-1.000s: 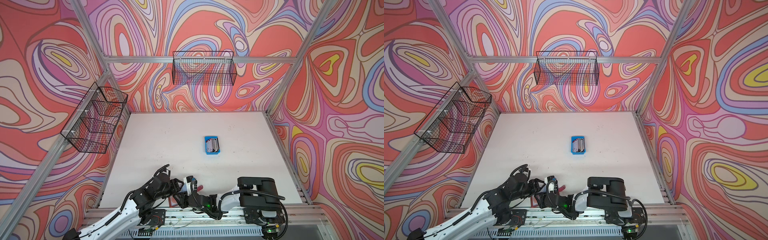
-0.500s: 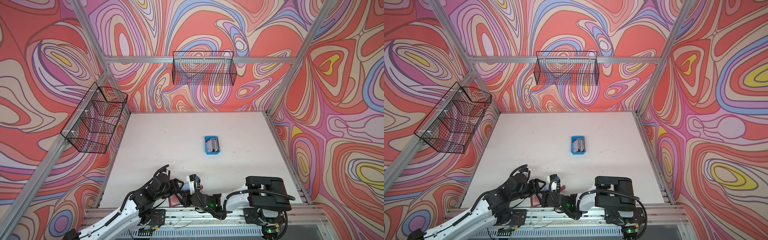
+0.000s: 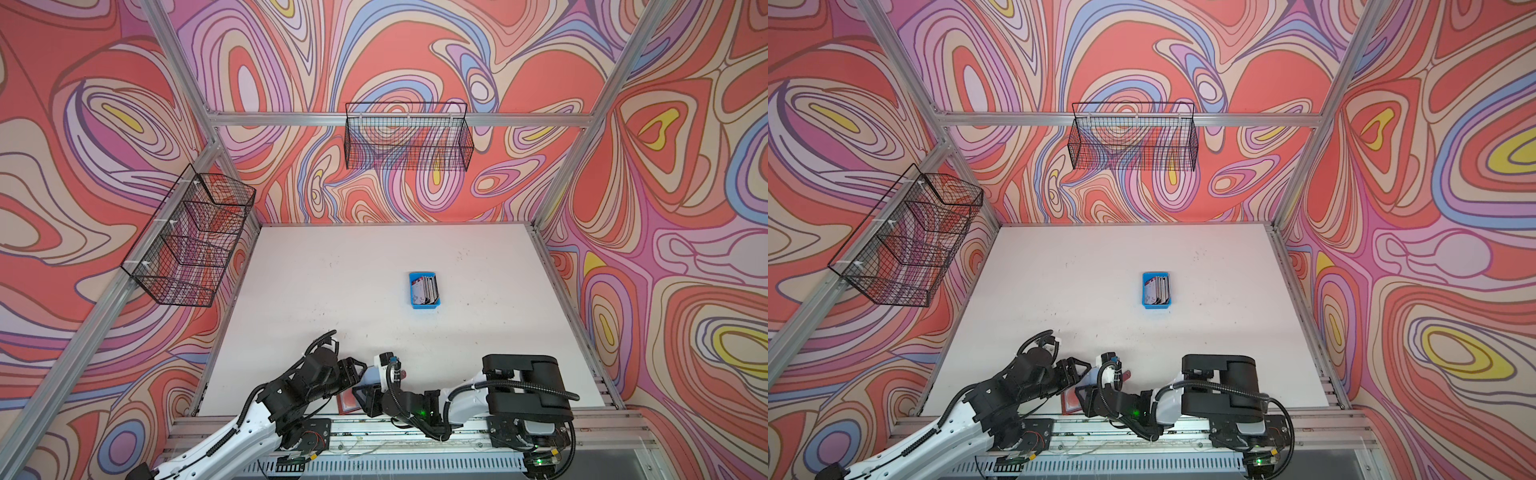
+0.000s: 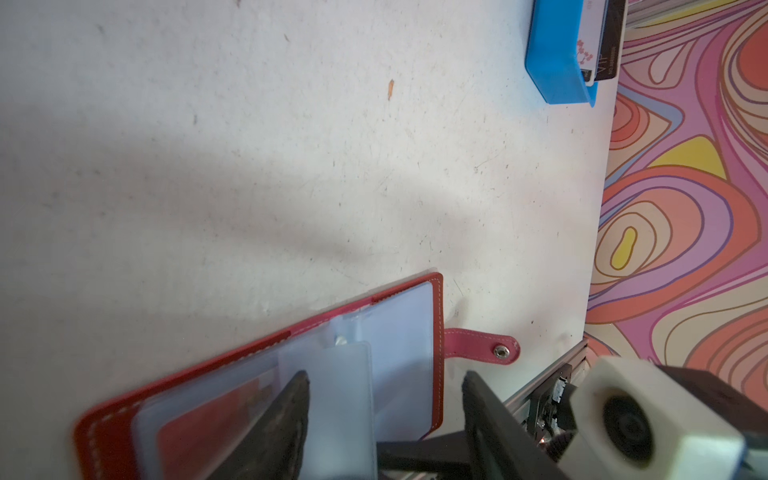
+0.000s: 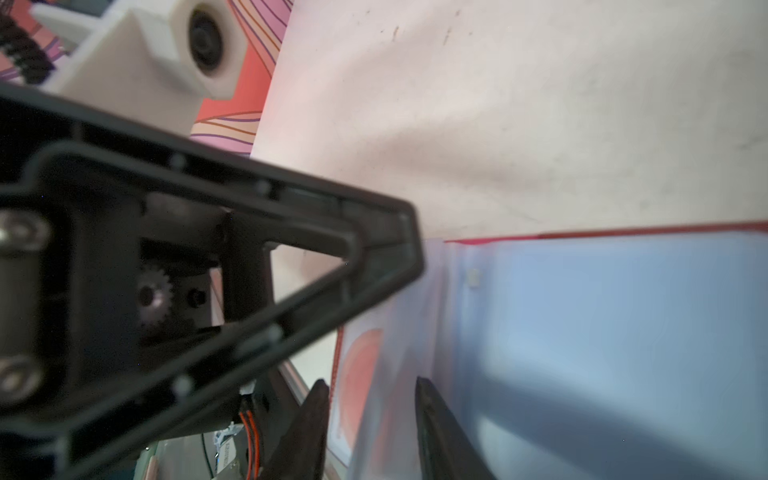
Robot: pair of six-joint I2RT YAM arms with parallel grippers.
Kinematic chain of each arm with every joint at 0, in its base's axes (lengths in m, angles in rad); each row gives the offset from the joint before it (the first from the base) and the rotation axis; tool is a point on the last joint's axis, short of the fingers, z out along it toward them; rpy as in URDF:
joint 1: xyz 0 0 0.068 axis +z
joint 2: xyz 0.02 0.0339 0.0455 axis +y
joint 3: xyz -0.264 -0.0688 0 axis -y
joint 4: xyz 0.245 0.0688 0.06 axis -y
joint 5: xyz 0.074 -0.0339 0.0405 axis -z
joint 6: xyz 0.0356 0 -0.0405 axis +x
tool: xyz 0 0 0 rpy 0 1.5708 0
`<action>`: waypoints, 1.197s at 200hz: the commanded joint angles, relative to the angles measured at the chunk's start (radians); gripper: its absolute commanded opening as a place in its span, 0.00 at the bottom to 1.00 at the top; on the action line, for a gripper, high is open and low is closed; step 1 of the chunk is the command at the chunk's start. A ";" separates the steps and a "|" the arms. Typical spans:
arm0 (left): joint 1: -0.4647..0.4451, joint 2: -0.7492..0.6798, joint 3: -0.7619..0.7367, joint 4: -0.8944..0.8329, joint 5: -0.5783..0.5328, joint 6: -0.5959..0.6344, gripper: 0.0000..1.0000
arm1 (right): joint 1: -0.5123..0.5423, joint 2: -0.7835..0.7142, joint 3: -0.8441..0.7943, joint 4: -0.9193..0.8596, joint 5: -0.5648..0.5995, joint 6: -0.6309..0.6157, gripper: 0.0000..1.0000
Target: Put the credit cards into the card holder
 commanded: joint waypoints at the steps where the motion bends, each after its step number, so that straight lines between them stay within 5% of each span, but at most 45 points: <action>1: -0.004 -0.030 0.030 -0.095 -0.029 0.009 0.61 | 0.013 0.019 0.057 -0.021 -0.013 -0.038 0.37; 66: -0.003 -0.229 0.174 -0.513 -0.272 0.026 0.66 | 0.014 0.086 0.073 0.003 -0.029 -0.008 0.37; 143: -0.004 -0.398 0.178 -0.659 -0.287 -0.008 0.66 | 0.012 0.051 0.081 -0.043 -0.036 -0.029 0.37; 170: -0.004 -0.402 0.178 -0.678 -0.298 0.022 0.66 | -0.022 -0.109 0.081 -0.222 -0.020 -0.107 0.41; 210: -0.004 -0.356 0.172 -0.680 -0.371 0.072 0.66 | -0.113 -0.384 0.237 -0.760 0.126 -0.273 0.52; 239: -0.004 -0.320 0.178 -0.651 -0.357 0.096 0.67 | -0.312 -0.545 0.315 -0.997 0.130 -0.387 0.62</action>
